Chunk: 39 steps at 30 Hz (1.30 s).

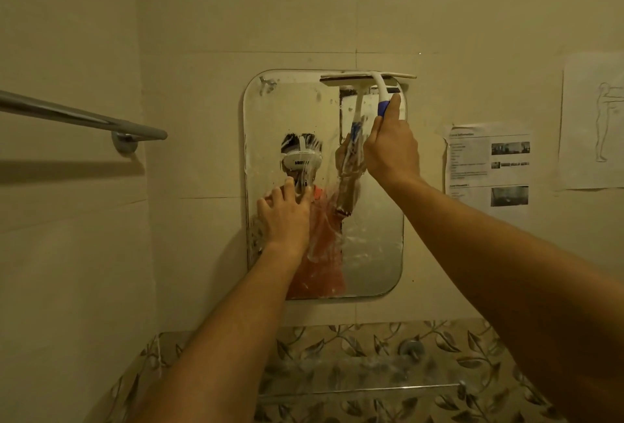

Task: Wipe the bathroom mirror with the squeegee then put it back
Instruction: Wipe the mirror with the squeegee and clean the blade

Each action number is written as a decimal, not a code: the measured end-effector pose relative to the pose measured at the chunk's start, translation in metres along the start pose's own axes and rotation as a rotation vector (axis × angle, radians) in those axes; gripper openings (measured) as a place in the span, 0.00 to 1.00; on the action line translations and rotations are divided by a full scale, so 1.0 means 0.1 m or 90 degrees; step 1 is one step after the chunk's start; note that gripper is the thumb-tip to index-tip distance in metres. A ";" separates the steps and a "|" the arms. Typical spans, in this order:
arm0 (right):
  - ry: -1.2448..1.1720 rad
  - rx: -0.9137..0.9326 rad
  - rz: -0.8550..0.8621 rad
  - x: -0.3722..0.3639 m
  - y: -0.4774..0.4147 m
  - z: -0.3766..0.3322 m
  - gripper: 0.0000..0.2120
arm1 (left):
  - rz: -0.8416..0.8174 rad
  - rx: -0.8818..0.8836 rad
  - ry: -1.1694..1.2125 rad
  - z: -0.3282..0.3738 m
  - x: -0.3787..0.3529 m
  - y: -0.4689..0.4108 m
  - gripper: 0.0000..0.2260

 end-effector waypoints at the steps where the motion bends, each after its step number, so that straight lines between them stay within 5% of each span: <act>1: 0.006 -0.002 0.000 -0.02 0.01 0.01 0.28 | 0.000 0.001 0.000 0.01 -0.01 0.00 0.39; 39: 0.052 -0.062 -0.053 0.06 1.20 0.58 0.25 | 0.041 -0.021 -0.006 0.00 -0.10 0.01 0.36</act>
Point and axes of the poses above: each hand's wrist, its own y-axis away from the middle knuckle, its own x-axis out of the back of the hand, z = x × y, the point moved 2 cm from there along -y, towards the middle knuckle, and after that the axes turned 11 degrees about z, right-handed, at the moved point
